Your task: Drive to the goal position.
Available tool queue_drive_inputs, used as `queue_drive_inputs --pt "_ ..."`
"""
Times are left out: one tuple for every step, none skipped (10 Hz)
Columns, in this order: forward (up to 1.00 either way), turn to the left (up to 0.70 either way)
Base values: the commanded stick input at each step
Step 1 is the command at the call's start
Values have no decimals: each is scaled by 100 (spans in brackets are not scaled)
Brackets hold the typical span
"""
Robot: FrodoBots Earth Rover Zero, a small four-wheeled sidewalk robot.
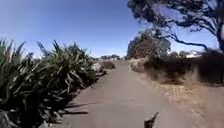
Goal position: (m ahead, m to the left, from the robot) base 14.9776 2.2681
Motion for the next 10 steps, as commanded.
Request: queue_drive_inputs --pt "70 0" --pt "70 0" --pt "70 0" --pt "70 0" --pt "70 0" --pt "70 0" --pt "70 0" --pt "70 0" --pt "70 0" --pt "70 0"
